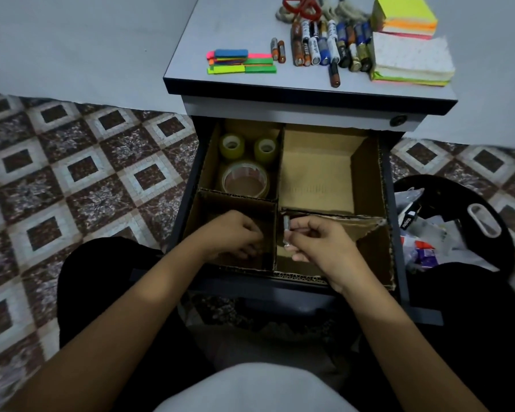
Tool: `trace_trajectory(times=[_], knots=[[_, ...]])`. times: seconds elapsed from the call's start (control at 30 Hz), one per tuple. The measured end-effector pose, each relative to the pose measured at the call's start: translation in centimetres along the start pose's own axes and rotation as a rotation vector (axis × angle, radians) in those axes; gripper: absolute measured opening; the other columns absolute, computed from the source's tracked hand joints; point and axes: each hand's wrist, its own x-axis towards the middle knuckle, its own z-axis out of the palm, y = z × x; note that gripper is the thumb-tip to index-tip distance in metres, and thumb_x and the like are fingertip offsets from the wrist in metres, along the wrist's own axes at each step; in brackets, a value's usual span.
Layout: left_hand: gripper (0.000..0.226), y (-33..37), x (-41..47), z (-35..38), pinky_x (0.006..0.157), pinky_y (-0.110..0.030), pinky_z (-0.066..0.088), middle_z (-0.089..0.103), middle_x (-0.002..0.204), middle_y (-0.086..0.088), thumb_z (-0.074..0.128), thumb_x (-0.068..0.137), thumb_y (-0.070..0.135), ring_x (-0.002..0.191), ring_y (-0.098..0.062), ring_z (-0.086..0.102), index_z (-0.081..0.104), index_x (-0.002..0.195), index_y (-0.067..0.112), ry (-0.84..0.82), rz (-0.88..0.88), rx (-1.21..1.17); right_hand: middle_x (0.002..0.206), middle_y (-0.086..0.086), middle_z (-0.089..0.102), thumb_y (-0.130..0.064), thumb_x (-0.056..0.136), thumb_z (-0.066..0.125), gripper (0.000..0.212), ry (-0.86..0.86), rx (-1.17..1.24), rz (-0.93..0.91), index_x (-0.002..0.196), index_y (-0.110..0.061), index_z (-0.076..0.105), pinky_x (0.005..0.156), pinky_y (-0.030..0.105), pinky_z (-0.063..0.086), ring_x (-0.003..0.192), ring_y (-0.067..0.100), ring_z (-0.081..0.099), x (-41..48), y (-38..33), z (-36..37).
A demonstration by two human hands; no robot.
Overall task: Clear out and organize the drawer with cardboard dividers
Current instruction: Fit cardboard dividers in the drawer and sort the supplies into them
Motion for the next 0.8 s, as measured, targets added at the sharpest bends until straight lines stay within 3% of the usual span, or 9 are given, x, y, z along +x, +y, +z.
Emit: trace_trajectory(times=[0.17,0.43,0.5,0.63,0.73,0.8], knots=[[0.018,1.0,-2.5,-0.7,0.071,-0.025,0.054,0.067,0.085,-0.005,0.054,0.093,0.022,0.077,-0.013,0.063,0.067,0.089,0.011,0.066,0.129,-0.401,0.075,0.003,0.063,-0.005,0.083,0.066,0.014,0.013,0.030,-0.054,0.082,-0.017,0.060,0.055,0.017,0.050,0.064,0.010,0.060,-0.1,-0.2,0.7],[0.005,1.2,-2.4,0.3,0.059,-0.018,0.052,0.067,0.074,-0.005,0.063,0.086,0.012,0.064,-0.007,0.062,0.067,0.086,0.009,0.066,0.133,-0.503,0.074,0.003,0.063,-0.008,0.085,0.065,0.006,0.017,-0.098,-0.136,0.080,-0.013,0.064,0.055,0.014,0.051,0.066,0.008,0.059,-0.7,-0.6,1.2],[0.005,1.1,-2.2,0.2,0.059,-0.018,0.052,0.067,0.072,-0.004,0.062,0.087,0.010,0.063,-0.007,0.063,0.066,0.086,0.008,0.063,0.123,-0.494,0.076,-0.001,0.065,-0.014,0.087,0.063,0.008,0.066,-0.244,-0.200,0.082,-0.020,0.066,0.064,0.019,0.052,0.070,0.009,0.060,-0.8,-0.5,0.7],[0.006,0.5,-1.1,-0.5,0.057,-0.017,0.054,0.066,0.074,-0.006,0.062,0.088,0.013,0.065,-0.010,0.064,0.063,0.083,0.009,0.079,0.032,-0.330,0.089,-0.010,0.062,-0.018,0.091,0.058,0.012,0.315,-0.628,-0.421,0.098,-0.018,0.067,0.072,0.002,0.038,0.083,0.002,0.056,-1.2,-1.0,-1.9],[0.010,-0.2,0.1,-0.5,0.058,-0.019,0.054,0.066,0.076,-0.007,0.061,0.090,0.015,0.068,-0.012,0.065,0.061,0.082,0.010,0.057,-0.040,-0.118,0.100,0.010,0.065,-0.010,0.089,0.059,0.016,0.522,-0.904,-0.569,0.100,-0.002,0.068,0.084,0.023,0.040,0.094,0.023,0.058,-0.6,-0.5,-4.6],[0.008,-0.4,0.7,-0.3,0.062,-0.023,0.053,0.065,0.077,-0.007,0.058,0.091,0.013,0.070,-0.013,0.065,0.059,0.086,0.007,0.032,-0.067,-0.036,0.107,0.019,0.063,-0.012,0.089,0.058,0.022,0.590,-1.016,-0.557,0.103,0.002,0.066,0.092,0.035,0.042,0.102,0.036,0.056,0.1,0.4,-6.3]])
